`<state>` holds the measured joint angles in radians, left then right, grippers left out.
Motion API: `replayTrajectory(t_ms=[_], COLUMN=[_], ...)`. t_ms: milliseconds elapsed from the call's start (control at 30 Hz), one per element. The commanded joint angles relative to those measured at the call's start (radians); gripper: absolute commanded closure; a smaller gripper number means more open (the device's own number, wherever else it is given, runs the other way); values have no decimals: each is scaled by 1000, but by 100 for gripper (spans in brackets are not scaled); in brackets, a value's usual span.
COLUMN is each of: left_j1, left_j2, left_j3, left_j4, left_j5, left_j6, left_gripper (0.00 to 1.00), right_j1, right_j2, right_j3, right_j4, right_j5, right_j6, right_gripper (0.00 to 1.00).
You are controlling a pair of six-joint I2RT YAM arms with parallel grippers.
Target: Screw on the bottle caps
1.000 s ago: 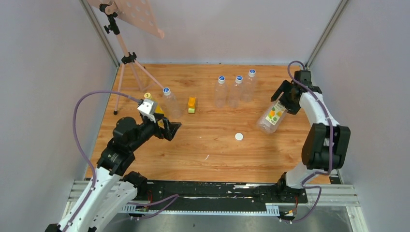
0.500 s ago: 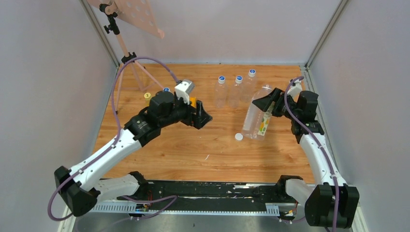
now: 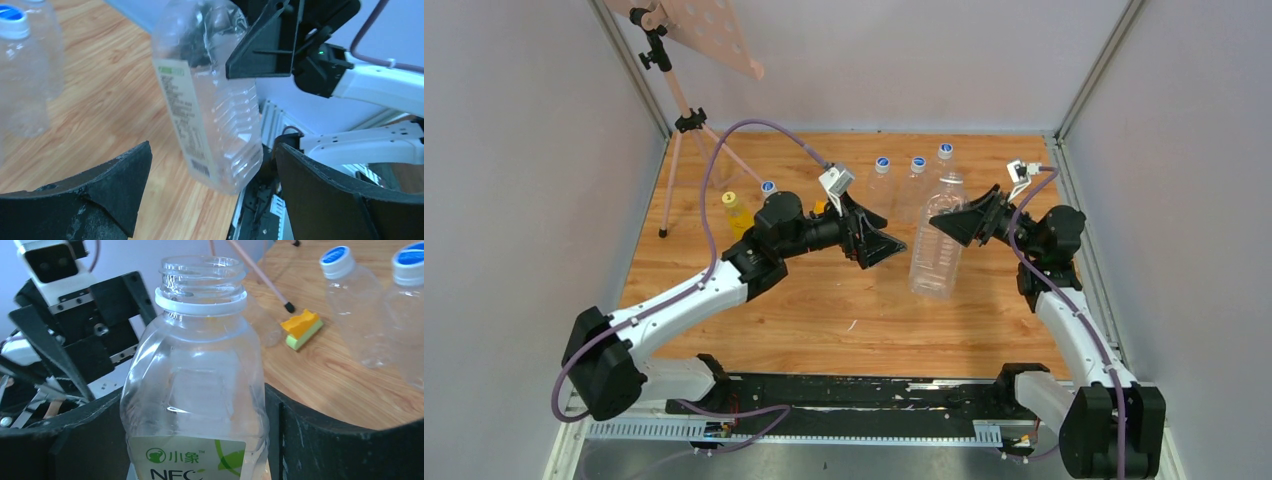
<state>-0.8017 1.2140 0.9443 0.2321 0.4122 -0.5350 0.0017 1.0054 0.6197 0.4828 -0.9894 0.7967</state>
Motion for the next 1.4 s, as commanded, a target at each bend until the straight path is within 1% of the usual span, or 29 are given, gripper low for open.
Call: replayTrajectory(t_ms=[0,167,267,333,500,667,900,1033,1100,1133,1200,1267,1367], left_j1=[-2,-2,-2,-3,-20,-58,-80,-102,-110,-110,-111,-111,-110], left_j2=[70,103,116,135,192,240,281,305,318,319,319,310,280], left_j3=[14,23,21,24,16,38,53,67,66,65,58,49,30], left_j4=[293,319,343,374,511,525,558,602,635,650,657,638,582], left_j5=[167,208,226,250,301,293,266,277,279,276,273,268,246], left_j6=[-52,-5,13,-5,-101,-112,-166,-186,-195,-202,-199,-178,-123], left_gripper=[0,0,1,2,5,6,11,12,13,16,20,23,29], right_j1=[41,70,85,91,107,116,139,143,144,145,146,148,150], right_j2=[13,24,29,30,23,30,42,43,45,47,46,40,24], right_j3=[5,-3,-2,-3,-7,-12,-43,-63,-66,-66,-66,-66,-66], right_j4=[262,376,413,436,453,474,536,555,558,555,550,527,474], right_j5=[-101,-97,-90,-85,-60,-50,-32,-2,6,6,3,2,0], right_j6=[144,238,274,288,292,296,297,287,283,281,279,269,237], right_gripper=[69,68,68,68,68,68,68,69,69,69,68,65,57])
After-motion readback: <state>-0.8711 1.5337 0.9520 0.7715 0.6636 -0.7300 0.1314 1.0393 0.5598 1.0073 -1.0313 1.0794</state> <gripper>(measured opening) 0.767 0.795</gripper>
